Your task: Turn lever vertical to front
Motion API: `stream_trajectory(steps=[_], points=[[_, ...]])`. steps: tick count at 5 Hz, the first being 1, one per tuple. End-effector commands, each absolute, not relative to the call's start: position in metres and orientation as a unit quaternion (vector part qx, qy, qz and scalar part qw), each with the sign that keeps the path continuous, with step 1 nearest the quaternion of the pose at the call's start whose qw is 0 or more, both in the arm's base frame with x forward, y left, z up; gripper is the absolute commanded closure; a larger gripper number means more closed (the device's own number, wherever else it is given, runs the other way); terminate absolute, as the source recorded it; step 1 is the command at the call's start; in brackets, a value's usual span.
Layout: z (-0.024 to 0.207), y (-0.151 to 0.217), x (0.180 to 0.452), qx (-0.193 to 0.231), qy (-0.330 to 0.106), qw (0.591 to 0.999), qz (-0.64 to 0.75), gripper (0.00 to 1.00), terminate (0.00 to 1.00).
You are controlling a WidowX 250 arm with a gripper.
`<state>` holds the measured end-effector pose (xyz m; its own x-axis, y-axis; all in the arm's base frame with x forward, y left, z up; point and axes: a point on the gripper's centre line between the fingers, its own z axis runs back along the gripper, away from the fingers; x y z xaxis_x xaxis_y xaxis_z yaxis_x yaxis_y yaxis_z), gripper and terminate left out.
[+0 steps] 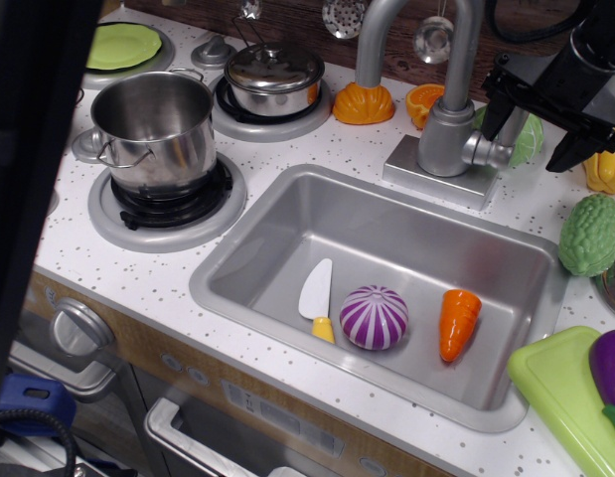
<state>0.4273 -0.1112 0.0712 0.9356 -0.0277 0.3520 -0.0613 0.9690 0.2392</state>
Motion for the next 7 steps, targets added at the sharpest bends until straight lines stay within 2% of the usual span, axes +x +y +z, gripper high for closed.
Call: stream_trajectory(steps=[1,6,7], points=[[0.114,-0.094,0.438,0.110,-0.228,0.967,0.015,0.00,0.00],[0.120,-0.089,0.461,0.106,-0.247,0.963,0.004,0.00,0.00],[0.118,-0.093,0.461,0.106,-0.243,0.964,0.012,1.00,0.00]])
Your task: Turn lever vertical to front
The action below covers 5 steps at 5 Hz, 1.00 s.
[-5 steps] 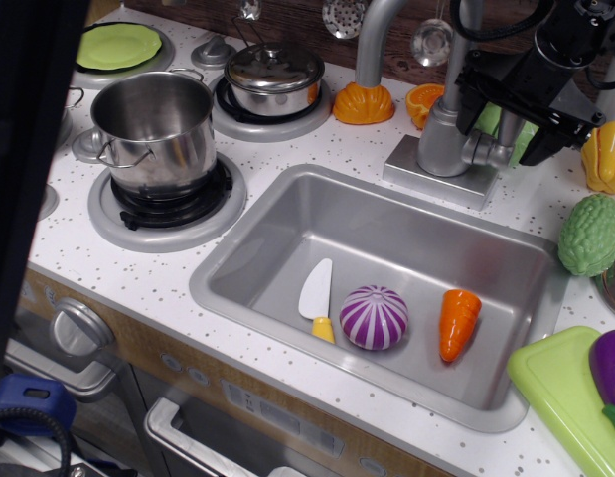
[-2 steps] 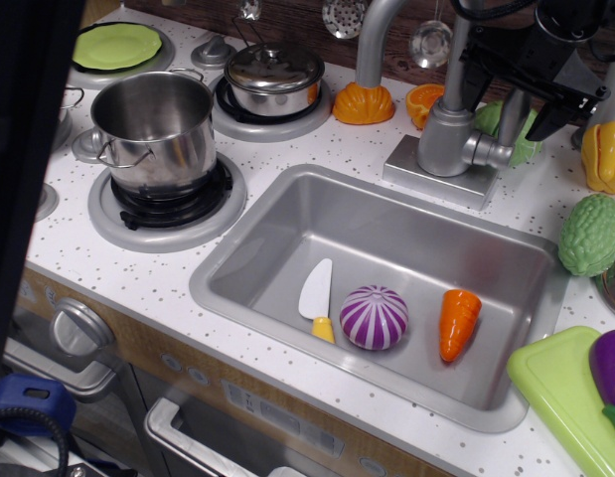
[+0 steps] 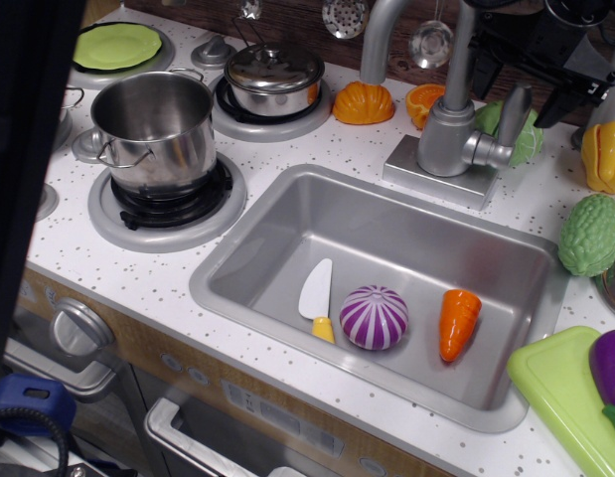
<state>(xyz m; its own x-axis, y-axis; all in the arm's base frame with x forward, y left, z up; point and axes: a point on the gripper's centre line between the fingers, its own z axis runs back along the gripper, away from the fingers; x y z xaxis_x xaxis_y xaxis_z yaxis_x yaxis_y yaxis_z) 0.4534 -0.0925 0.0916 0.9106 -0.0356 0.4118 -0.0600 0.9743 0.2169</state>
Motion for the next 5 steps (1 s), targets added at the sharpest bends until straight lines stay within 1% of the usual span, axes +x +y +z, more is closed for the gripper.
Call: stream_trajectory(steps=[1,2,3,4,5], points=[[0.113,-0.096,0.457,0.095,-0.239,0.966,0.020,1.00,0.00],[0.106,-0.101,0.452,0.071,-0.234,0.969,0.033,1.00,0.00],[0.100,-0.123,0.439,0.072,-0.217,0.971,0.065,1.00,0.00],[0.101,-0.130,0.430,0.079,-0.190,0.976,0.076,1.00,0.00],[0.102,-0.125,0.430,0.068,-0.149,0.984,0.070,1.00,0.00]])
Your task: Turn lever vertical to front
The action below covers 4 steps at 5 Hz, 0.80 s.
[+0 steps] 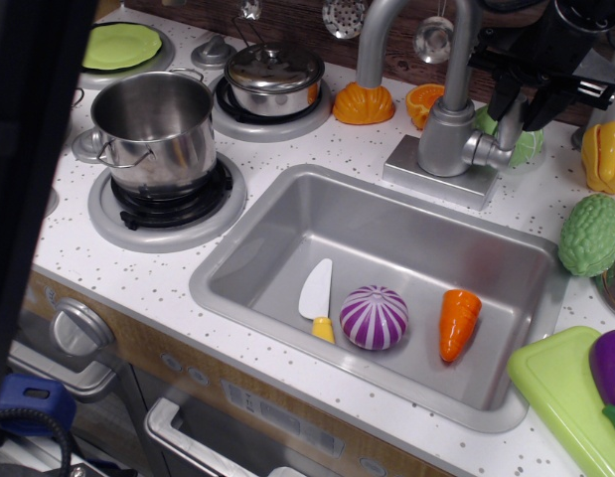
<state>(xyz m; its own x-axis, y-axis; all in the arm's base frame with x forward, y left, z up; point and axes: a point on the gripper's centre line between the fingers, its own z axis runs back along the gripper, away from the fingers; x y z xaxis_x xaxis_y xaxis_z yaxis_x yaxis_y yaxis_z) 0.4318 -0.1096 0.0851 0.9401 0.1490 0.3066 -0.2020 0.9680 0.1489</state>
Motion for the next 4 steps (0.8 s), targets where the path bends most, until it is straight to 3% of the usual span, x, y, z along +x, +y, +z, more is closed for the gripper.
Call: stream_trajectory(steps=[1,2,3,4], points=[[0.097,-0.117,0.429,0.052,-0.084,0.993,0.068,1.00,0.00],[0.094,-0.114,0.427,0.000,-0.034,0.996,0.081,1.00,0.00],[0.089,-0.112,0.411,0.008,0.019,0.998,0.064,1.00,0.00],[0.087,-0.114,0.404,0.019,0.008,0.998,0.064,1.00,1.00]])
